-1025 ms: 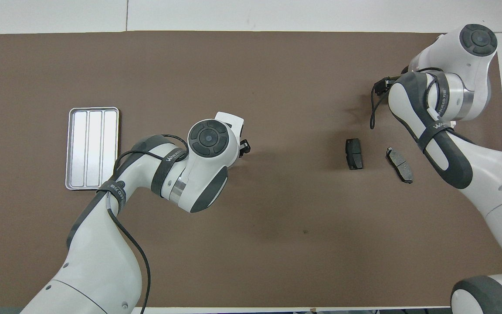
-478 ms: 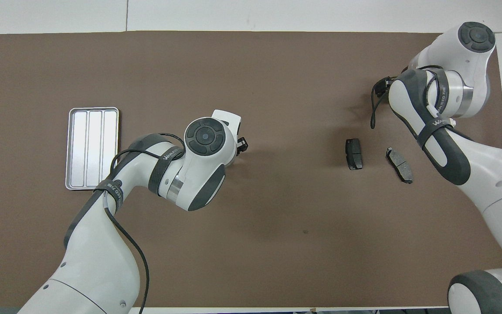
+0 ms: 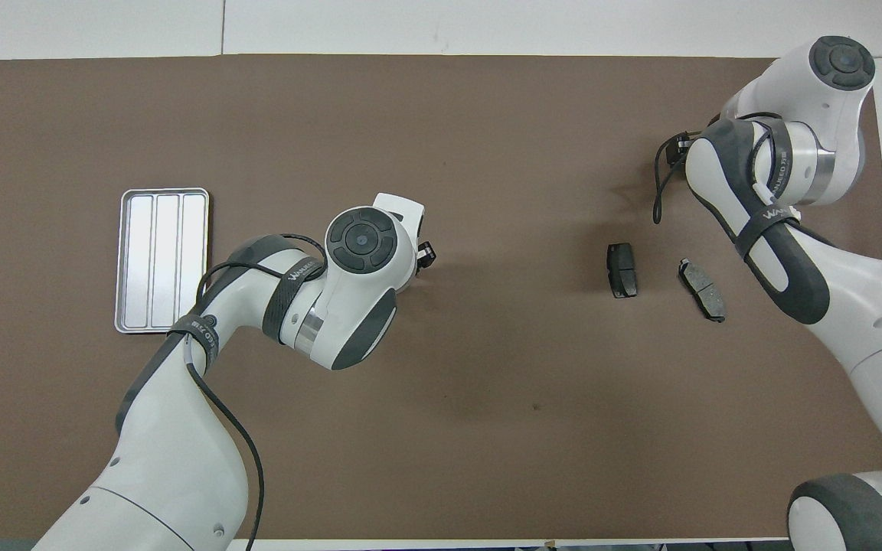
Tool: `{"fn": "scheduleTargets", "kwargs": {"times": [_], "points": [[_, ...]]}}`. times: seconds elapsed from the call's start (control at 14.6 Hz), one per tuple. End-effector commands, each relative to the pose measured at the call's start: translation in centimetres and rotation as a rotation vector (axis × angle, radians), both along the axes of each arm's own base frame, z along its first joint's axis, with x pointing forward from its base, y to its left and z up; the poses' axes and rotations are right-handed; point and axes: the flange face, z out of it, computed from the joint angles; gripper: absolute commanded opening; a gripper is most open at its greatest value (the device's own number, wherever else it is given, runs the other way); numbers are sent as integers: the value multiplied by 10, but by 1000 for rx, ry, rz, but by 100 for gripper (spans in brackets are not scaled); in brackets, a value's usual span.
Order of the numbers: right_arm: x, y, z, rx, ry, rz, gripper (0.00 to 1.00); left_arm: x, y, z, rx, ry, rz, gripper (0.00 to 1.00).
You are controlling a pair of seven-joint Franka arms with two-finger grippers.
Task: Pick bearing gear from pile to tray
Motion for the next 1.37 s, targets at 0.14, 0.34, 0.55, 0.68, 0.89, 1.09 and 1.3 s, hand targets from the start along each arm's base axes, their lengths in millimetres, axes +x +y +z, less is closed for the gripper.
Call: {"fn": "scheduleTargets", "kwargs": {"times": [0.14, 0.34, 0.55, 0.68, 0.89, 1.09, 1.3], "points": [[3, -12, -2, 8, -2, -25, 49, 0, -4, -2, 1, -15, 5, 54], [3, -16, -2, 11, -3, -32, 40, 0, -5, -2, 1, -15, 4, 43], [4, -15, -1, 15, -13, -34, 32, -2, -4, -2, 21, 10, 2, 22], [3, -17, -1, 14, -14, -36, 23, 10, 3, 20, 96, 49, -20, 20], [2, -20, -2, 14, -11, -39, 0, 25, 49, 62, 109, 73, -82, 20], [1, -18, 0, 16, 1, -38, 0, 21, 126, 99, 97, 86, -159, 20], [-1, -14, 12, 6, 52, -27, 0, 32, 190, 103, 87, 107, -238, 20]]}}
